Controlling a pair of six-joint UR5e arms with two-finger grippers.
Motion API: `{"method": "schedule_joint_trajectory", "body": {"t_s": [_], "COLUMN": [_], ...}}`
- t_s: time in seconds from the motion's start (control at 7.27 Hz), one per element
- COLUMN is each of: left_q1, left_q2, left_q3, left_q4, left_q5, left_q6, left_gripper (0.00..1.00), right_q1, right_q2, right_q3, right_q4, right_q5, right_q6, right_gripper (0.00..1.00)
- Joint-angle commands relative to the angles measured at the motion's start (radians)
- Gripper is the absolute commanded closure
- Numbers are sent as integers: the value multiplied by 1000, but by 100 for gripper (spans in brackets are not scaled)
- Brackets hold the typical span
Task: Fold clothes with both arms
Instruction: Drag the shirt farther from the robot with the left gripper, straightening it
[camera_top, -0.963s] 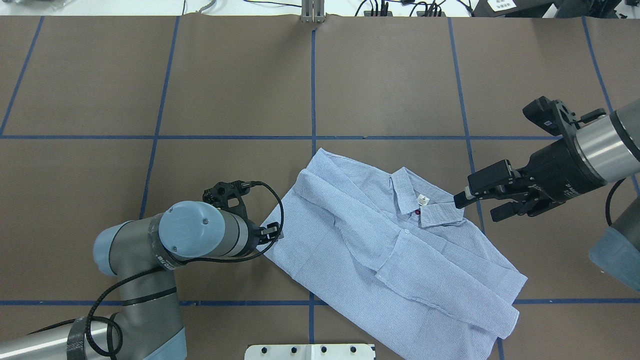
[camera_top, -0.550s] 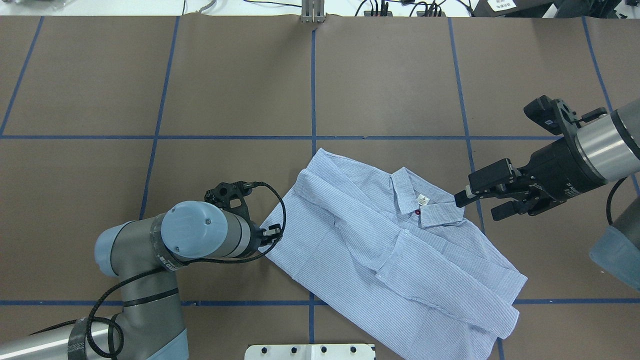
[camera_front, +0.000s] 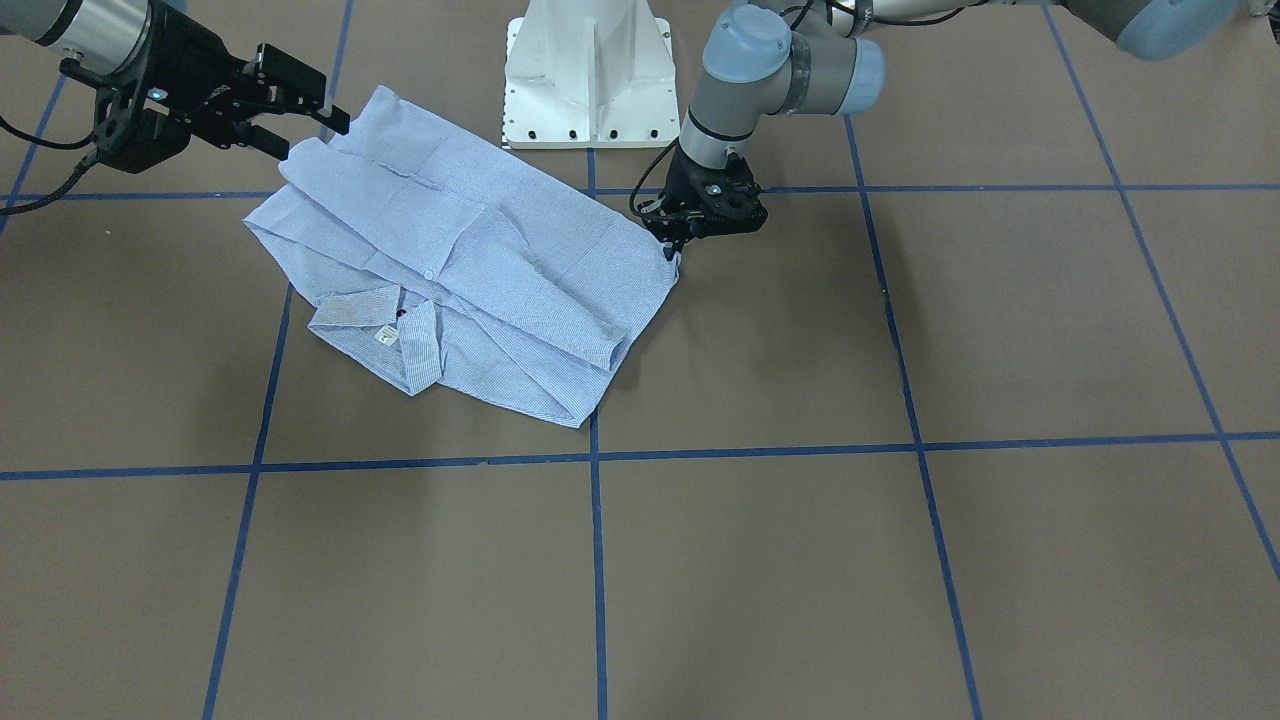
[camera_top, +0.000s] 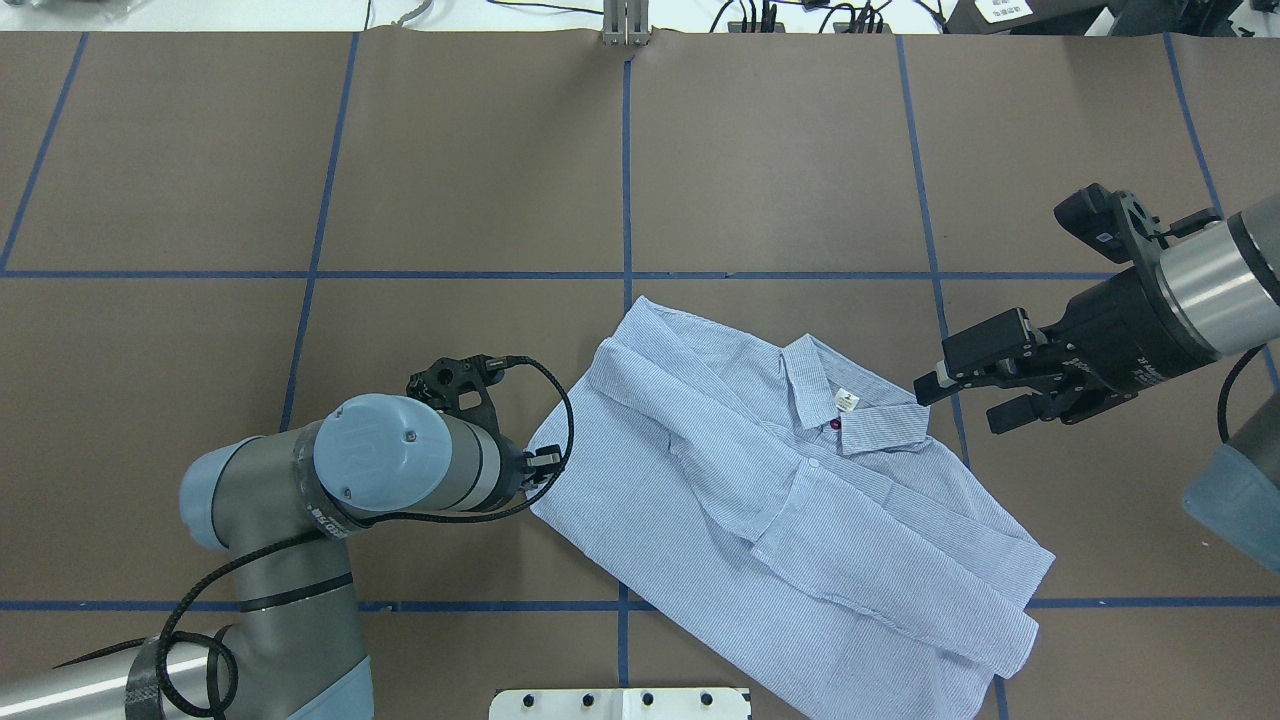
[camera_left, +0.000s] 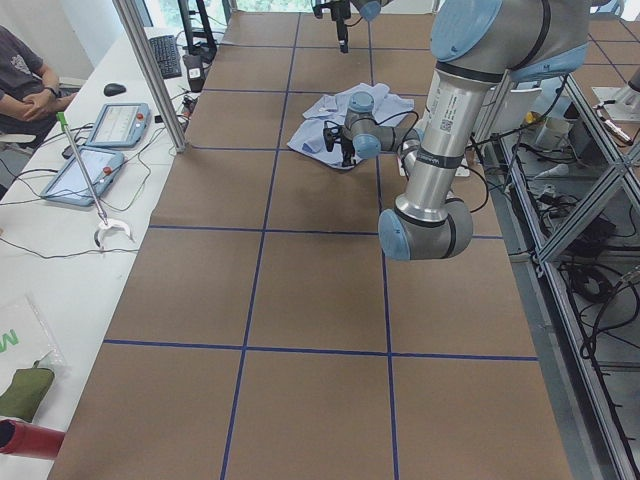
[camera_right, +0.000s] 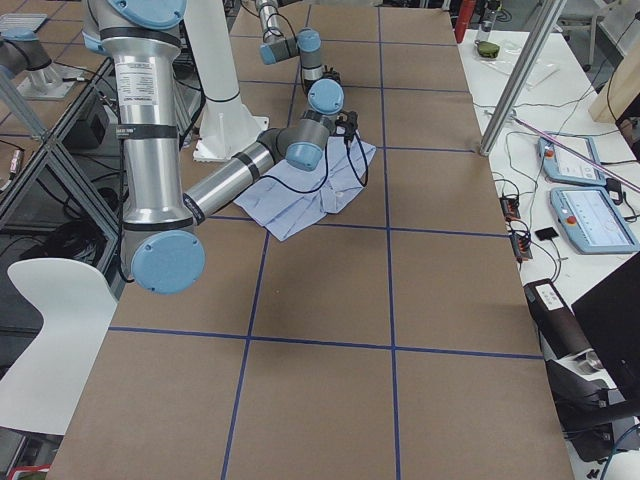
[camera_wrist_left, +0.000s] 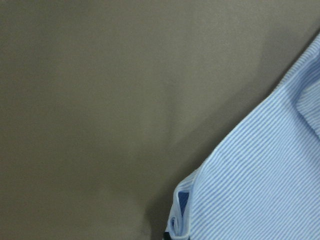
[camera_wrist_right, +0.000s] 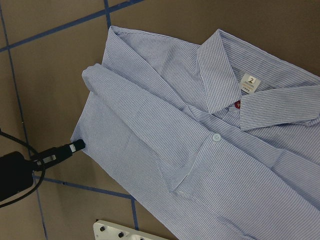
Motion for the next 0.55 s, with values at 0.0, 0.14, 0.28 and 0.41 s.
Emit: {"method": "schedule_joint_trajectory", "body": {"t_s": [0.0, 0.14, 0.28, 0.41], "left_q1": [-84, -147, -204, -249], "left_q2": [-11, -37, -92, -143], "left_q3": [8, 35, 111, 194], "left_q4": [6, 17, 20, 12], "left_q5": [-1, -1, -12, -15], "left_q6": [8, 21, 64, 101], "left_gripper": [100, 100, 100, 100], "right_q1": [30, 30, 33, 36], "right_q2": [5, 5, 6, 8], "right_q3": [0, 0, 0, 2], "right_q4": [1, 1, 1, 1], "right_q5": [-16, -35, -46, -47], "right_q6": [0, 0, 0, 0], "right_gripper": [0, 0, 0, 0]}}
